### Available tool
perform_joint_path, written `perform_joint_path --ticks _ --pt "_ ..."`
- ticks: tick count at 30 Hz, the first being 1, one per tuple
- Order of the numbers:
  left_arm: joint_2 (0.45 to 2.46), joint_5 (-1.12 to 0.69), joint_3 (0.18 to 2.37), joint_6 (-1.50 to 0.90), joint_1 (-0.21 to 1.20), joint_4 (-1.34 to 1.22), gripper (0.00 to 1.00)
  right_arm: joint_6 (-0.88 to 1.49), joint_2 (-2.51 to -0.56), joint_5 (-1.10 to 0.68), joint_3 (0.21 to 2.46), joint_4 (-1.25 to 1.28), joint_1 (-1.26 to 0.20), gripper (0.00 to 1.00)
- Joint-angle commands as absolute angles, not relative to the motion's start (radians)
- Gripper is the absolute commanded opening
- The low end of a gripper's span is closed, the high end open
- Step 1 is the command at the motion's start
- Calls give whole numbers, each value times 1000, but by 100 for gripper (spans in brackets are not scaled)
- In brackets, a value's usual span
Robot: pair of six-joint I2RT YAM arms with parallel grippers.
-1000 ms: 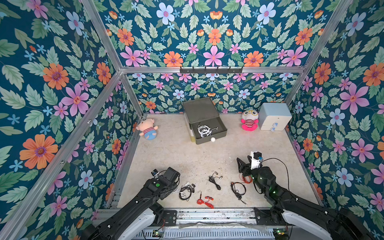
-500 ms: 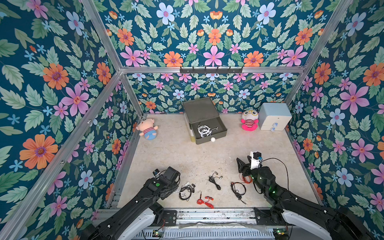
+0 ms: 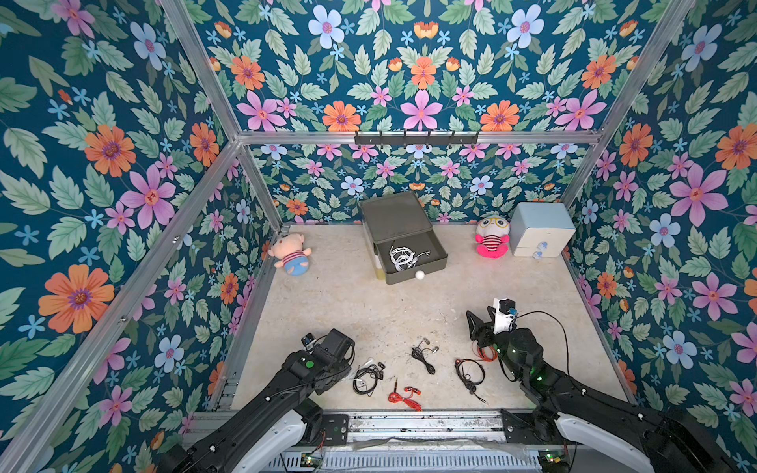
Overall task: Place the wired earphones into the drawer by color
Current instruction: Pick up the wired earphones from the center of the board.
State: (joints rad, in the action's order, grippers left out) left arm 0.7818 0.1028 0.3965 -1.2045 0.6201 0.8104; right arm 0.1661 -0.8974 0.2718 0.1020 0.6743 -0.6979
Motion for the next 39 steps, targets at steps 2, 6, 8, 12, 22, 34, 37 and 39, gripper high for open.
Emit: perform_joint_path --ticks 2,6,8,12,22,34,37,39 --pt "791 66 366 -1192 618 787 29 164 -897 288 107 699 -699 77" --pt "796 37 343 -1185 619 751 25 163 -902 287 107 700 -698 77" --pt "797 43 336 -1183 619 745 25 163 -905 290 107 701 -699 77" --pt "802 58 333 -1184 619 729 17 163 -907 288 108 703 -699 77" --pt "772 72 318 -1189 618 650 0 156 -915 294 115 691 -699 77" --pt "501 167 294 -1186 619 715 0 178 -975 361 109 763 -699 77" --pt "439 179 279 -1183 620 707 0 188 -1001 358 139 738 -699 77" --pt "416 189 278 -1182 619 703 0 191 -1010 357 153 729 -699 77"
